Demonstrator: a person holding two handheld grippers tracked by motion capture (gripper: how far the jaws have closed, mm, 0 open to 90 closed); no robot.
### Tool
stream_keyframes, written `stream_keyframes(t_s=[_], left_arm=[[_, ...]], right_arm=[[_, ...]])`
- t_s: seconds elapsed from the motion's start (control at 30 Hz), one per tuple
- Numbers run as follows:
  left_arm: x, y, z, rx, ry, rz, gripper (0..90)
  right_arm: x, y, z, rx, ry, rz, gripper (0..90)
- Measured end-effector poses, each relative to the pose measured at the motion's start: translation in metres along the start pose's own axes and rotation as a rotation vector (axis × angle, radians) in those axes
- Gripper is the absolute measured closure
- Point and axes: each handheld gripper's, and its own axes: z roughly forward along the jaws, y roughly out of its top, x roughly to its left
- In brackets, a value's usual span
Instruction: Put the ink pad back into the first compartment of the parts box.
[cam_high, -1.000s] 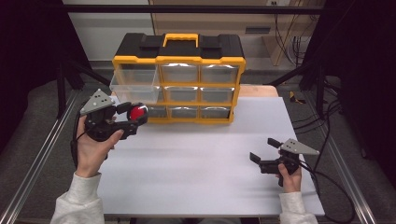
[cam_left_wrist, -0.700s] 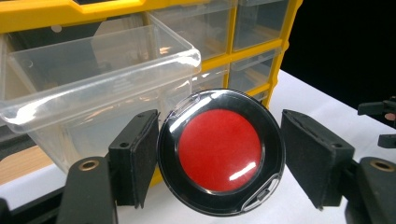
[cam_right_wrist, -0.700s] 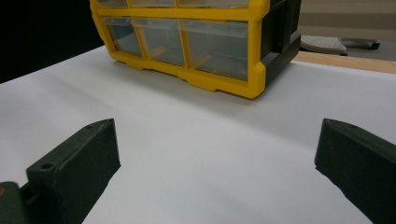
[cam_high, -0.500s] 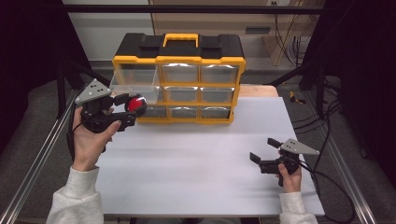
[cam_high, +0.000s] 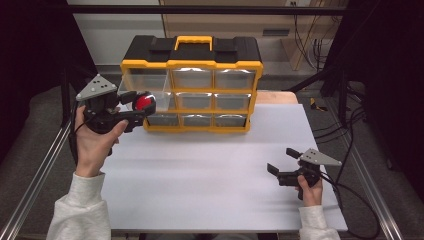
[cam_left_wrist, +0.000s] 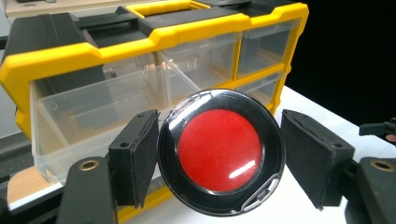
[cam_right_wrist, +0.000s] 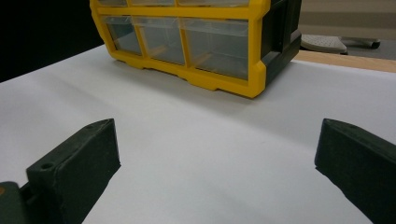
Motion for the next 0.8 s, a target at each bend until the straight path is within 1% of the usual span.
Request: stream_keyframes(t_s=[0.2,0.37,0.53,0.8], left_arm=[[0.001,0.012,0.0,-0.01,0.003,0.003,29.8],[0.002,0.018,0.0,-0.013,0.008,0.0,29.8],[0.007,0.023,0.002,-0.01,0.014,-0.003,29.9],[0.015,0.03,0.006,-0.009,0.031,-0.022,29.9]], right_arm=[[0.0,0.0,0.0,-0.001,0.0,-0.001,0.4],[0.0,0.0,0.0,0.0,0.0,-0.001,0.4],[0.0,0.0,0.0,0.001,0.0,0.001,0.4],[0.0,0.0,0.0,0.0,0.0,-0.001,0.4]])
